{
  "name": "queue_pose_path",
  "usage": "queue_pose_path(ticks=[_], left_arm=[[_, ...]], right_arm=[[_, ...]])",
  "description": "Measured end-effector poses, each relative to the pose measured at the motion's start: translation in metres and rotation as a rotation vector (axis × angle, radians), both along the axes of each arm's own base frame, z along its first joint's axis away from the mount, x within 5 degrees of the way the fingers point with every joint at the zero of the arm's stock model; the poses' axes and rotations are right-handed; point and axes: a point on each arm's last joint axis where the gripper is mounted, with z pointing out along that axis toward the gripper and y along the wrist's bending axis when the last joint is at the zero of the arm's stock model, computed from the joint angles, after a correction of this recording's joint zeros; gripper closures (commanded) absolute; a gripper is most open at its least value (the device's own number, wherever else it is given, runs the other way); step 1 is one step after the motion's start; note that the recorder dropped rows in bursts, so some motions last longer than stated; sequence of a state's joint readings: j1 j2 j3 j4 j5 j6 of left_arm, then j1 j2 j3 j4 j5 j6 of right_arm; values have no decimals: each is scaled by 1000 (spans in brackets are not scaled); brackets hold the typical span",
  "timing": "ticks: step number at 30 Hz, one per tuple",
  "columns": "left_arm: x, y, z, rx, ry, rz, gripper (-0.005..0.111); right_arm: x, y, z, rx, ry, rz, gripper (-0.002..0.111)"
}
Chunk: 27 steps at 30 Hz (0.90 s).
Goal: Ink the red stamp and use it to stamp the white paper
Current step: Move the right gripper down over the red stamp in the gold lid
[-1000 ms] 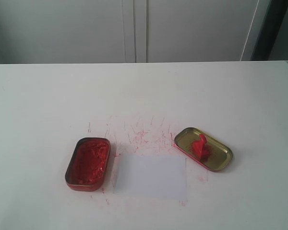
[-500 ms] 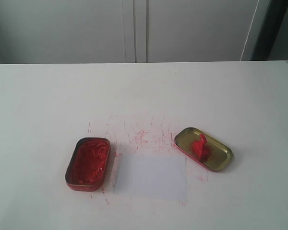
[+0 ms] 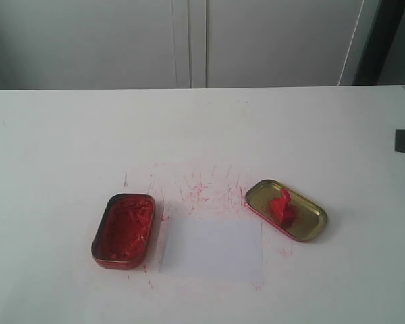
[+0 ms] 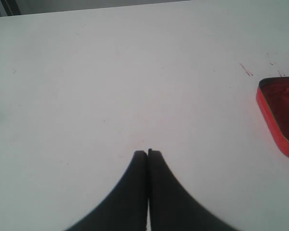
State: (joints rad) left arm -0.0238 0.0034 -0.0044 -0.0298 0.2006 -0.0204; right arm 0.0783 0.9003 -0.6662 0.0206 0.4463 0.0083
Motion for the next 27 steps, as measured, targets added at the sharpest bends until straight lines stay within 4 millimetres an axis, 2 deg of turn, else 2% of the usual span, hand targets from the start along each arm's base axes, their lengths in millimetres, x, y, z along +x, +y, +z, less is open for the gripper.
queue_pose_path(ticks=[8, 13, 27], left_arm=[[0, 0, 0, 0, 0, 0, 107], [0, 0, 0, 0, 0, 0, 107], [0, 0, 0, 0, 0, 0, 107]], right_arm=[[40, 5, -12, 13, 211, 0, 108], [59, 13, -19, 12, 263, 24, 108], [100, 66, -44, -42, 433, 196, 108]])
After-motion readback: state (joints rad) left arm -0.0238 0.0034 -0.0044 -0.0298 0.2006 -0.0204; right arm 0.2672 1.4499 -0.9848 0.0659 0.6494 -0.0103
